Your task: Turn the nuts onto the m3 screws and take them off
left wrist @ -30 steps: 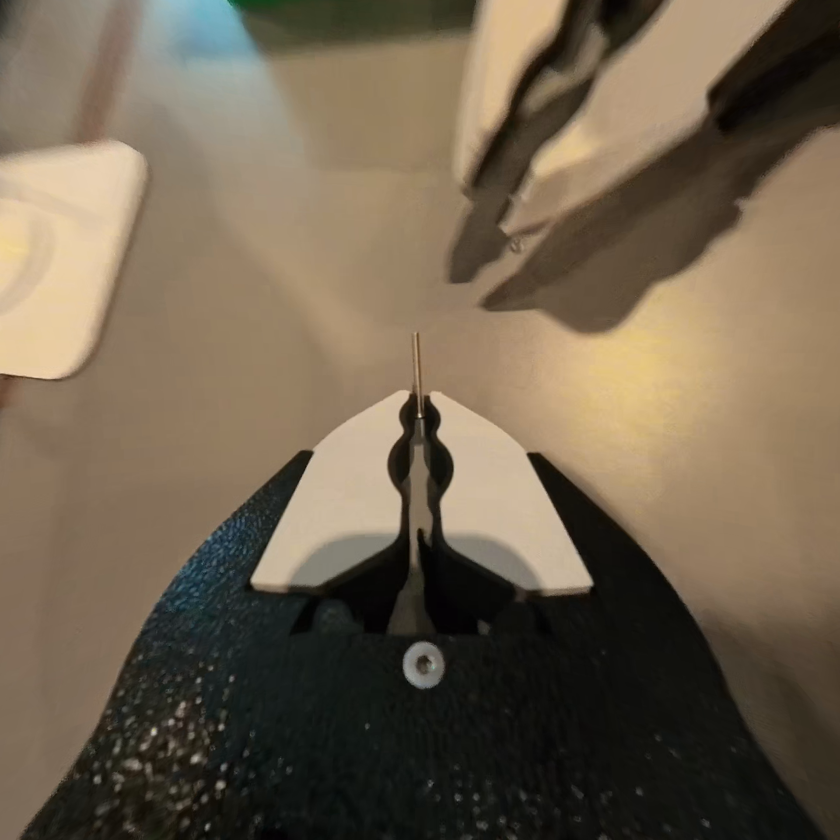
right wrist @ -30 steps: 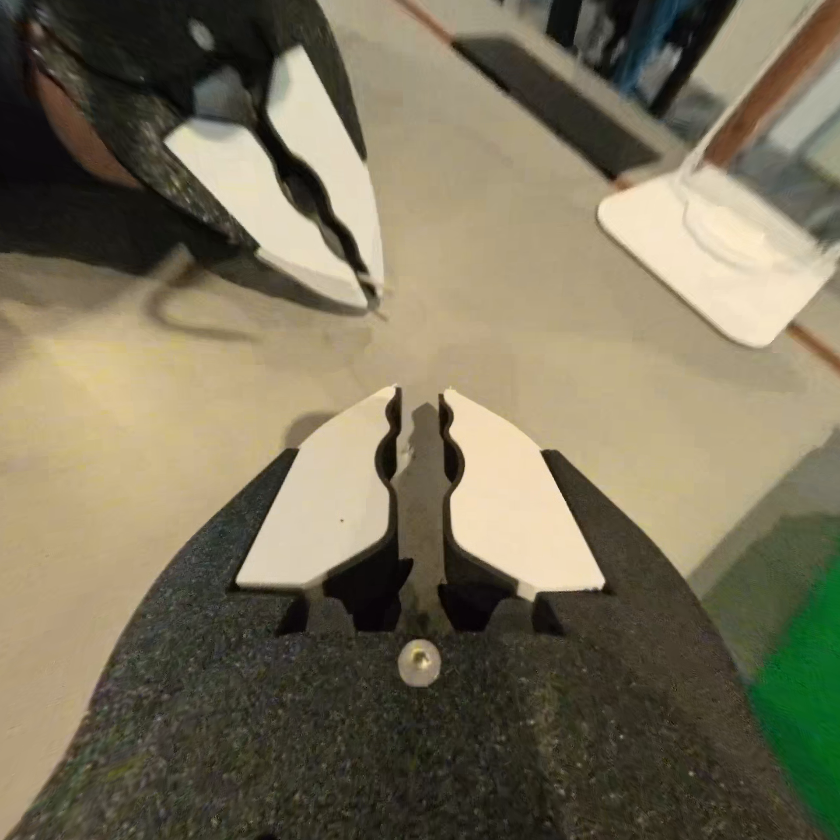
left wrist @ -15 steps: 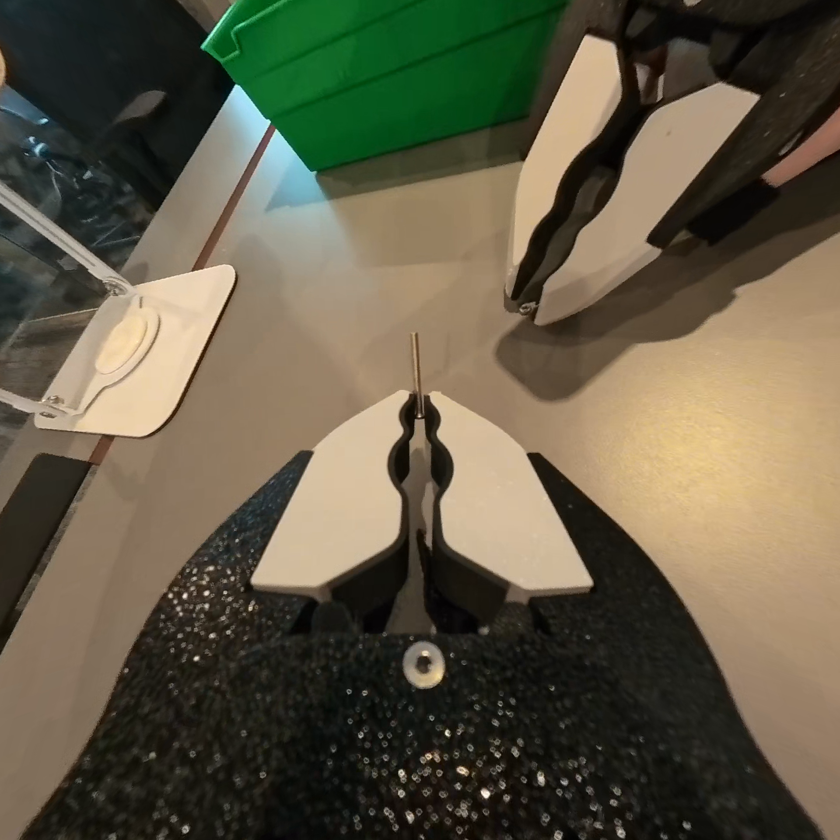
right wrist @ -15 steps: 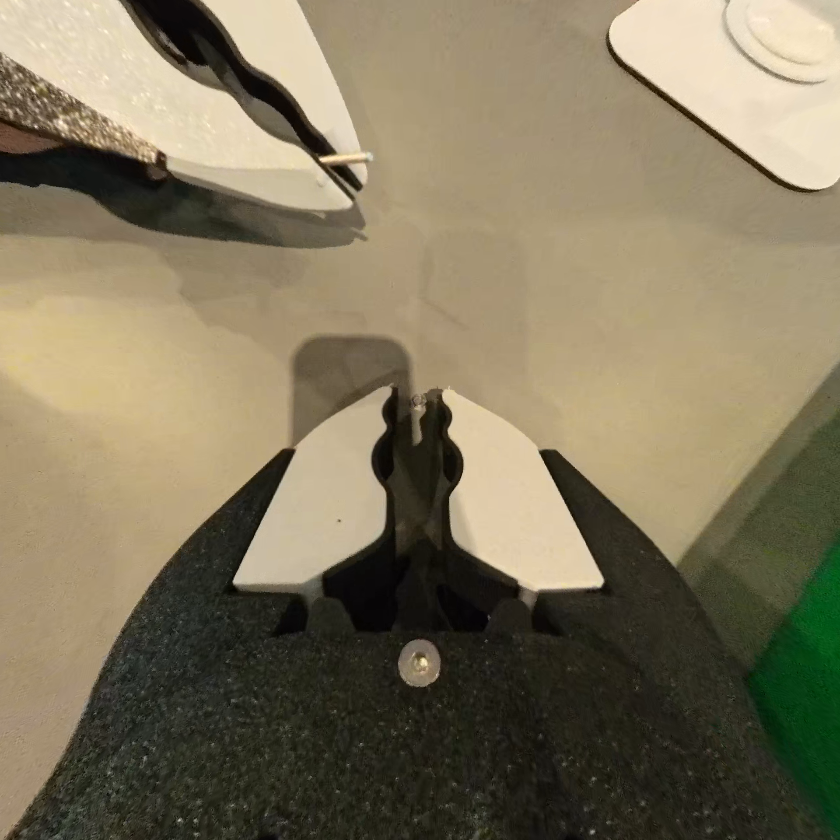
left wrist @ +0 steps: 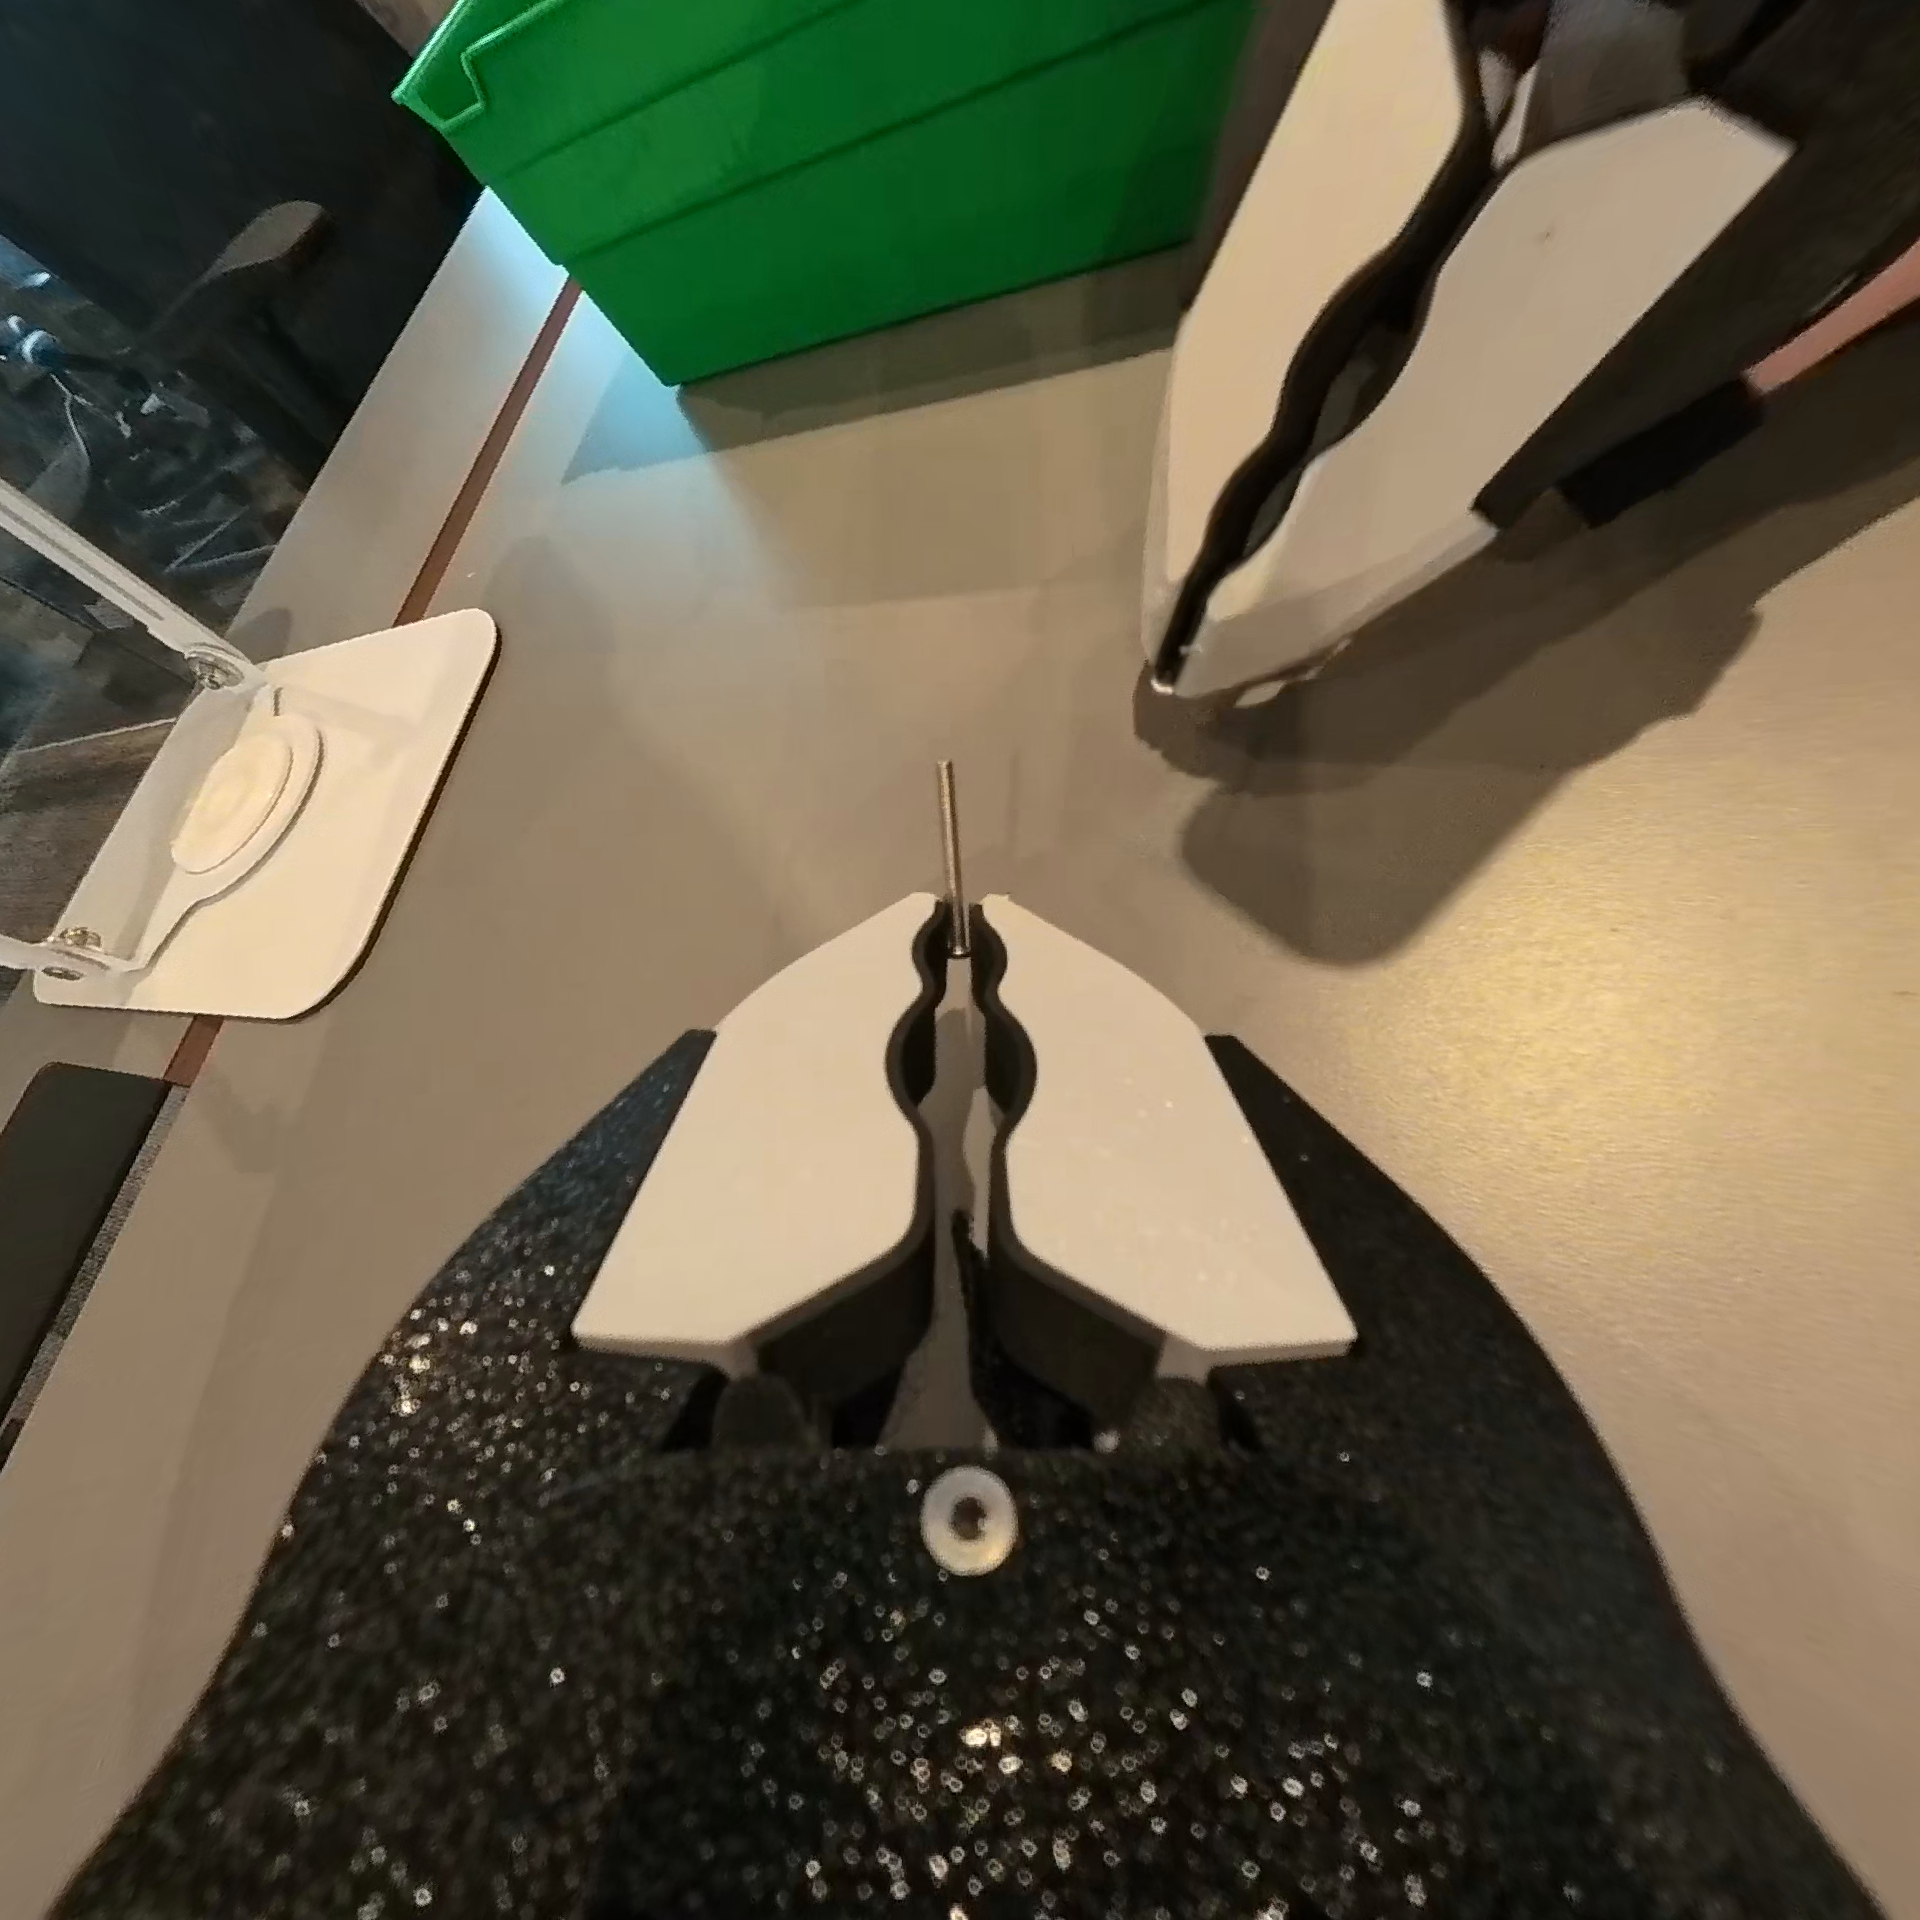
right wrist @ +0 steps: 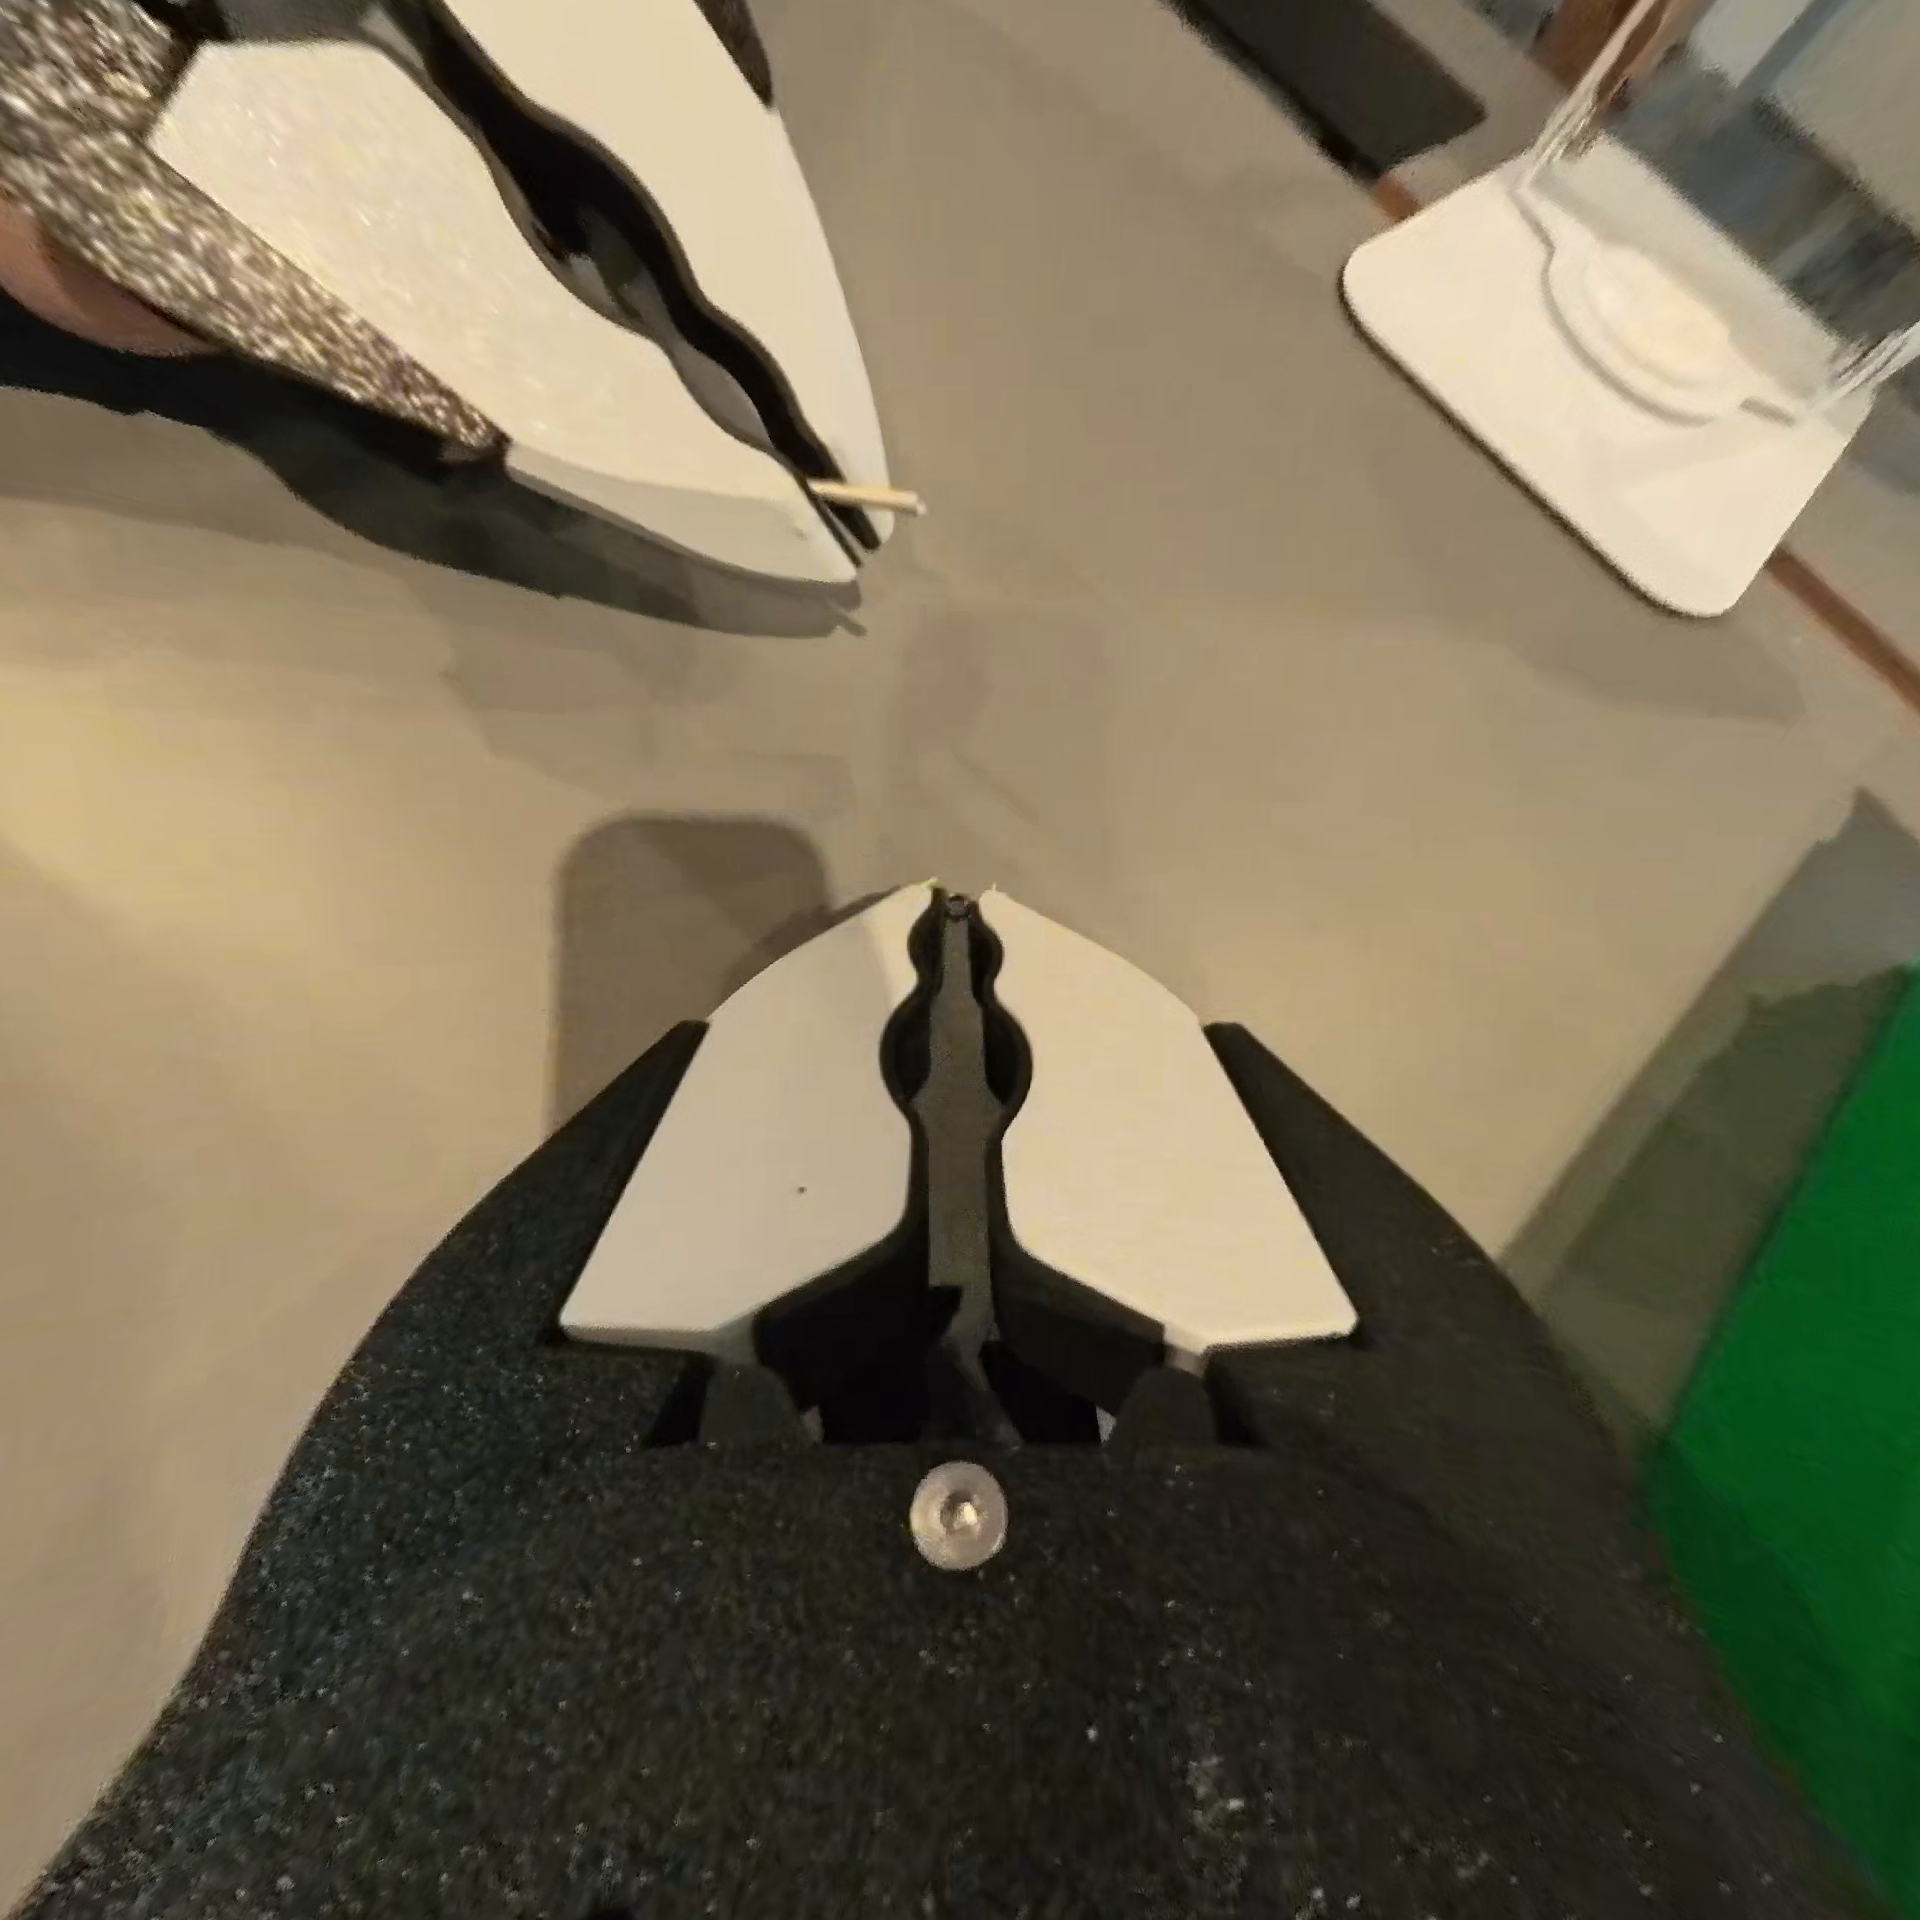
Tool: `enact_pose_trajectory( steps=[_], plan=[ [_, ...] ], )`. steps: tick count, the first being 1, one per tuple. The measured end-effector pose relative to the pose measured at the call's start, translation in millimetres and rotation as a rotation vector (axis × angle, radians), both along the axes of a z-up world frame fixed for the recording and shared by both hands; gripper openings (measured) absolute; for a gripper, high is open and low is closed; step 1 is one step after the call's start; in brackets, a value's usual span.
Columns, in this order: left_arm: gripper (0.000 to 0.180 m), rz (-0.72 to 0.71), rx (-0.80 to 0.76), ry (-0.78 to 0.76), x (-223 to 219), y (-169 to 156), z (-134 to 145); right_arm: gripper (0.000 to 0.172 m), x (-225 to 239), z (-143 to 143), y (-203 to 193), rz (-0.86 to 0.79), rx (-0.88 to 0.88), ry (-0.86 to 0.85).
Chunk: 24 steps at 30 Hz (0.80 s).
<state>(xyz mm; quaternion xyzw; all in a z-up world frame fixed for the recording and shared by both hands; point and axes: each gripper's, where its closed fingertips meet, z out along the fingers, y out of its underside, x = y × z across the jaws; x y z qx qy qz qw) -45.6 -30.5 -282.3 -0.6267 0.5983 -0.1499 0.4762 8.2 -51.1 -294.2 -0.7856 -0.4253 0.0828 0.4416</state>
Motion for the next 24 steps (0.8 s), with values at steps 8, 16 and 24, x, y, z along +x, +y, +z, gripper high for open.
enact_pose_trajectory(
  steps=[8, 16, 24],
  plan=[
    [0.003, -0.008, 0.004, 0.006, 1, -1, 0, 0.000, 1, 37, -3, 0.012, 0.159, 0.050],
    [0.003, -0.012, -0.025, 0.029, 2, -2, -7, 0.013, -32, 7, -31, 0.283, -0.169, 0.163],
    [0.003, -0.022, -0.031, 0.057, 4, -3, -11, 0.020, -48, -6, -50, 0.416, -0.211, 0.063]
  ],
)
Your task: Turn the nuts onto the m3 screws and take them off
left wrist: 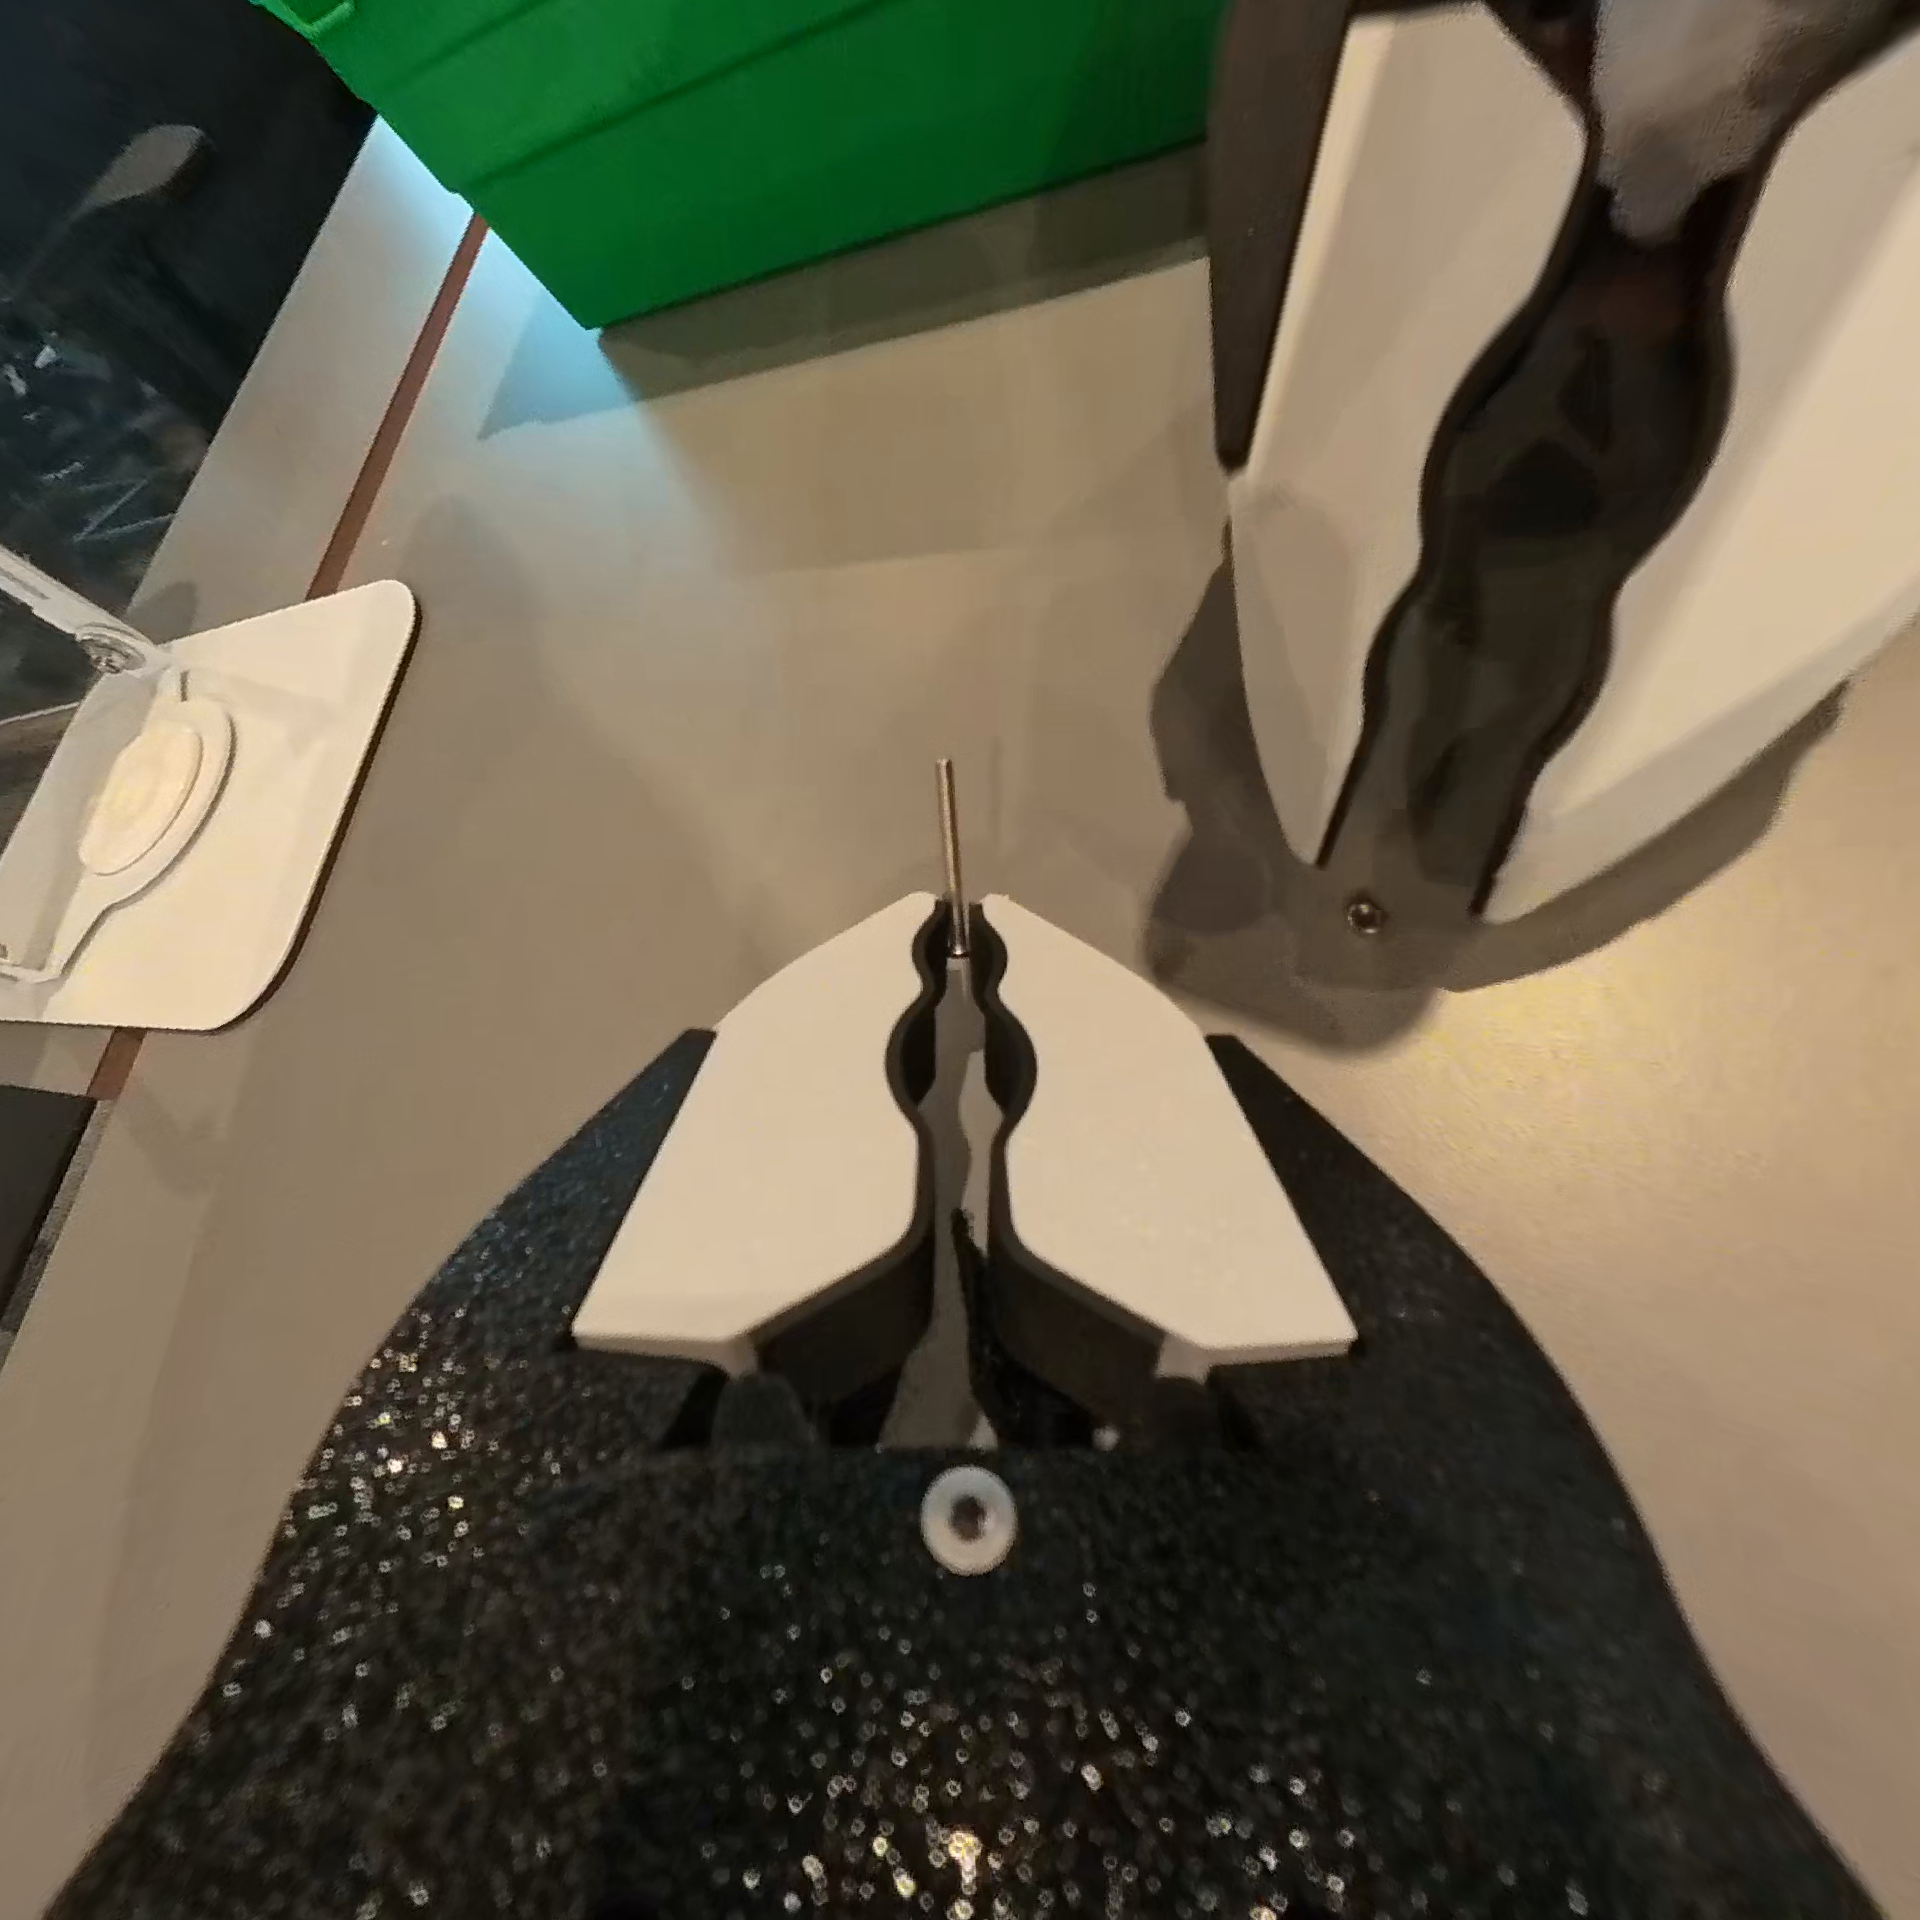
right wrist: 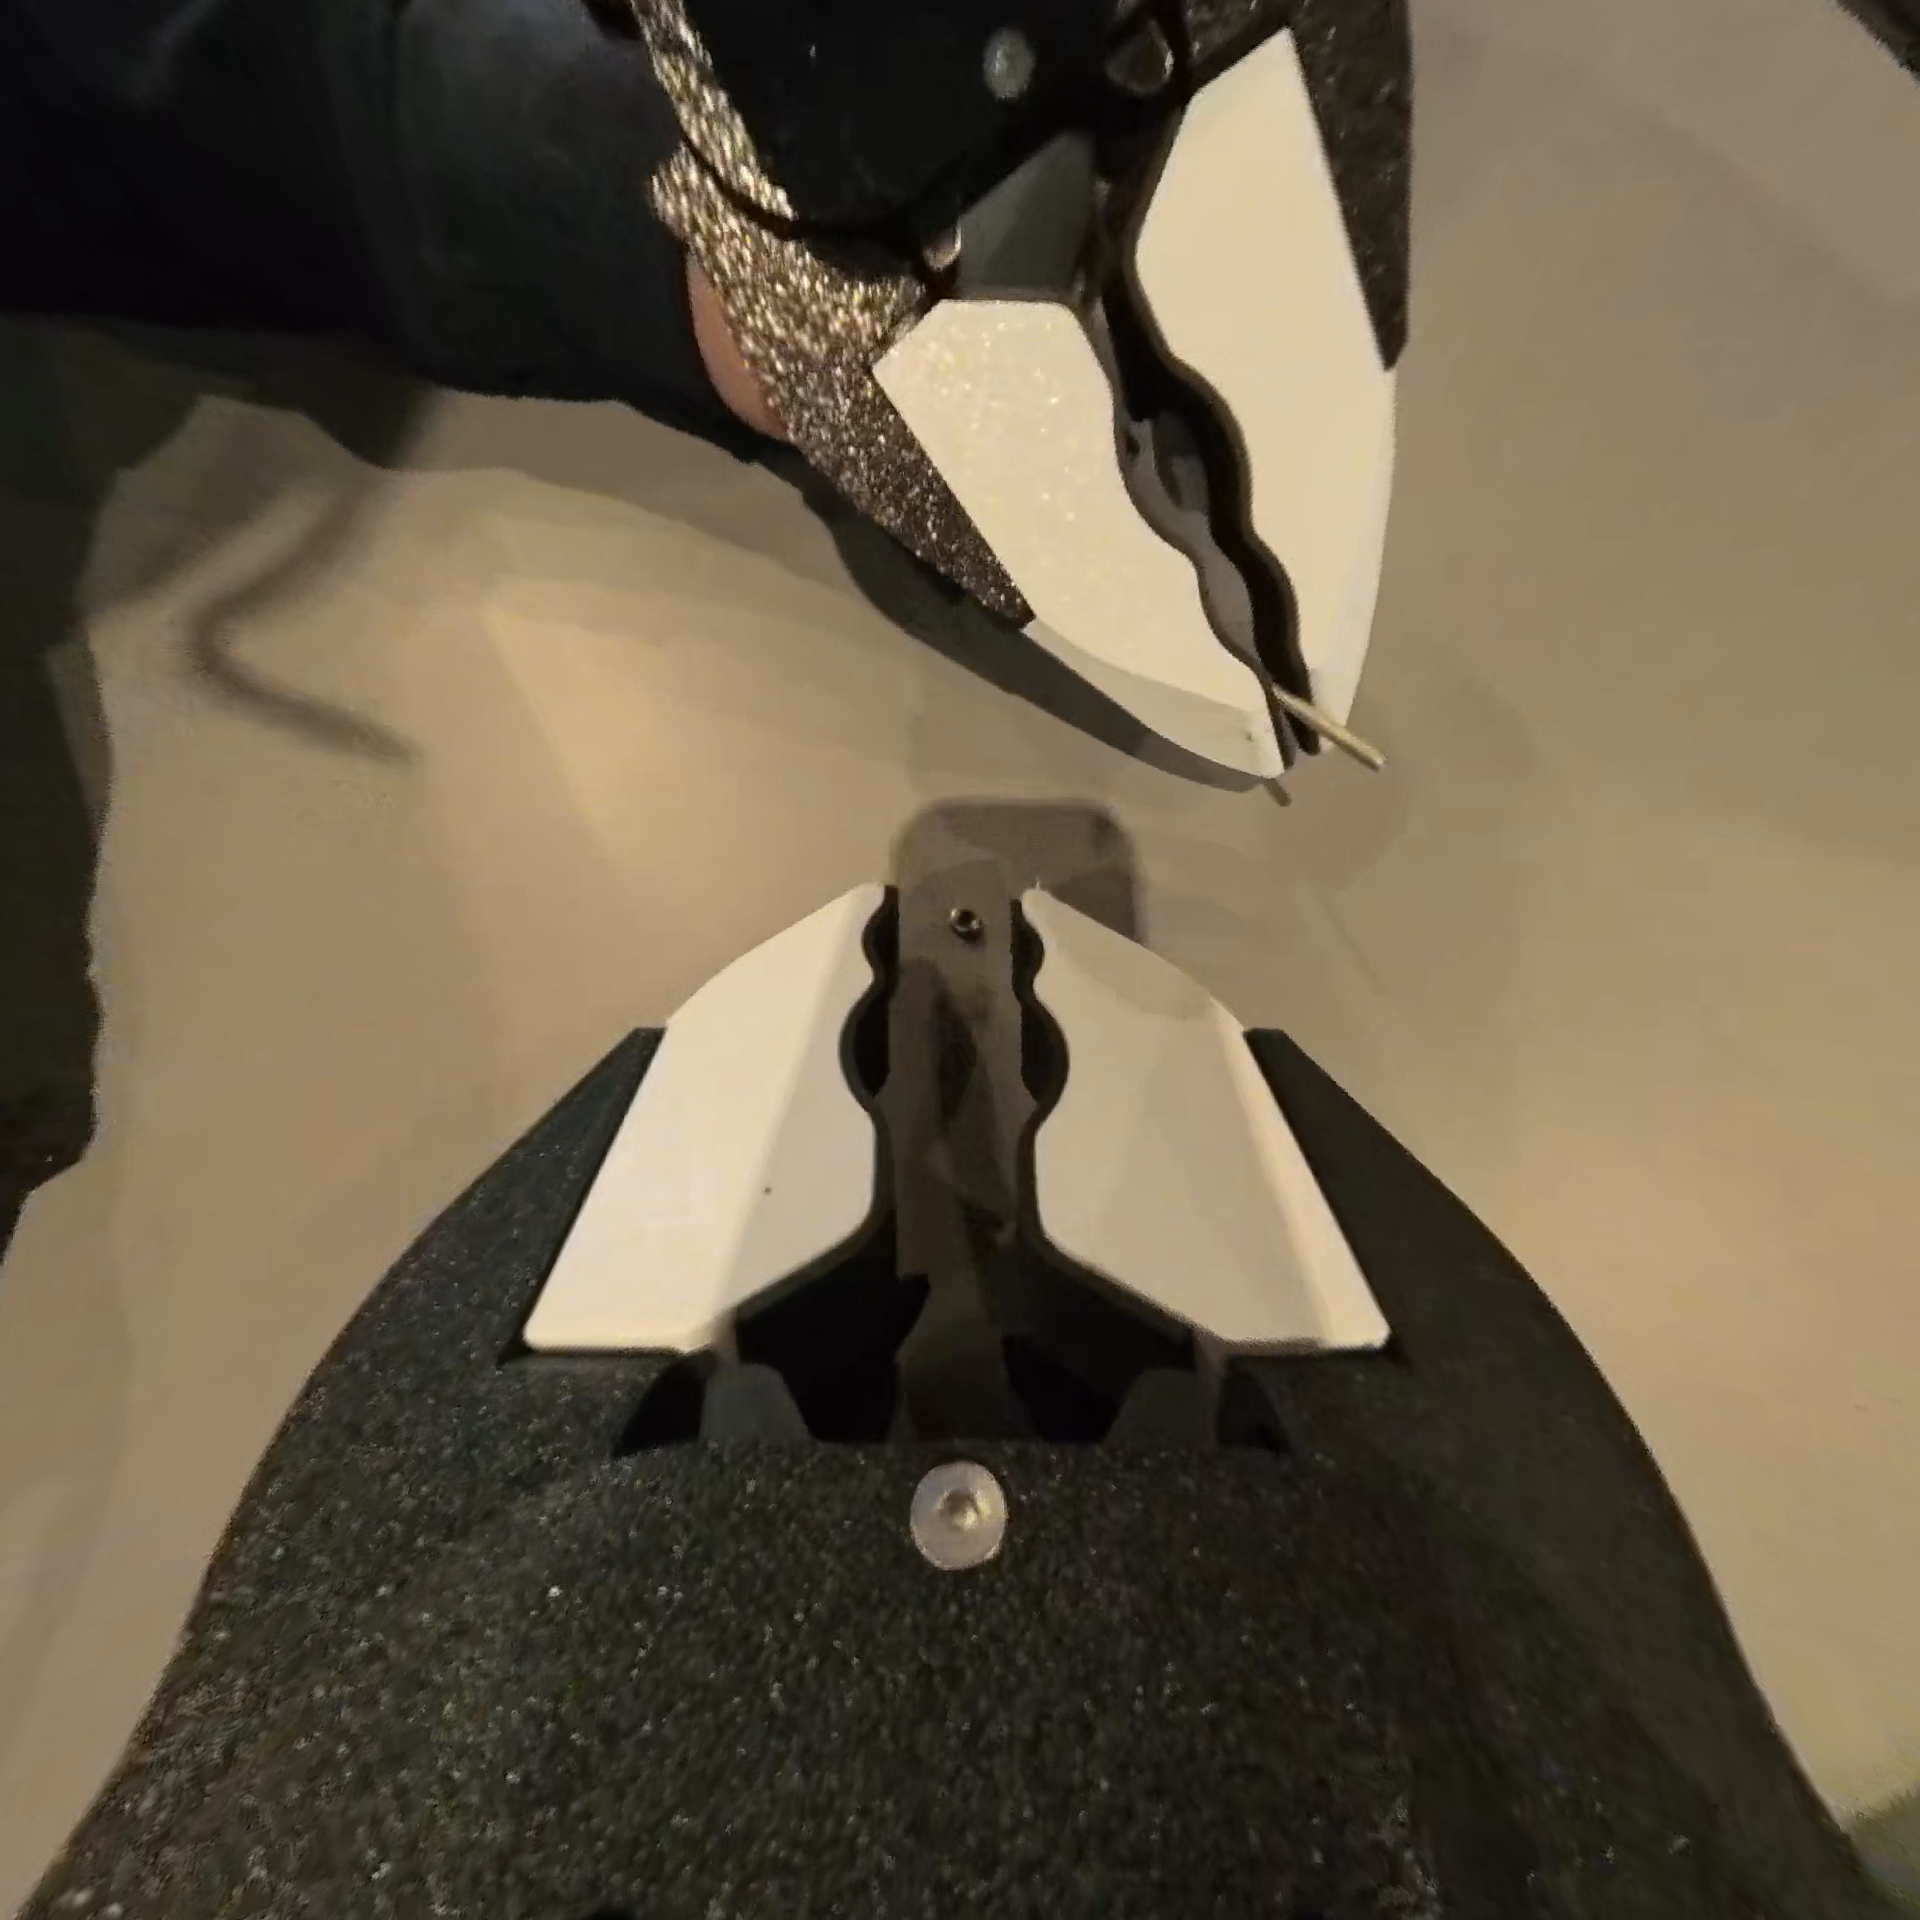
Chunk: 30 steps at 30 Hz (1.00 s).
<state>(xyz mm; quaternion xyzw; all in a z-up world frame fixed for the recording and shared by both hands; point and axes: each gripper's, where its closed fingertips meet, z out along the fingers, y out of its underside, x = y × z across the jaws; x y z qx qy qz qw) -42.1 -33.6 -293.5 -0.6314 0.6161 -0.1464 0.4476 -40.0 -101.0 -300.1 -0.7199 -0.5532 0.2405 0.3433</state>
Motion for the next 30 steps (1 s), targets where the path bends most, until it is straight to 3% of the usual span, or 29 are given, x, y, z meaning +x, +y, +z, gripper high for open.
enact_pose_trajectory(
  steps=[21, 25, 30],
  plan=[
    [0.003, -0.005, -0.010, 0.006, 0, 0, -2, 0.005, -3, -7, -1, -0.011, 0.000, -0.042],
    [0.003, -0.005, -0.010, 0.005, 0, -1, -2, 0.005, 0, 20, -1, -0.028, 0.060, 0.012],
    [0.003, -0.006, -0.015, 0.002, 0, -1, -1, 0.005, 53, 98, 16, -0.187, 0.274, 0.070]
  ],
)
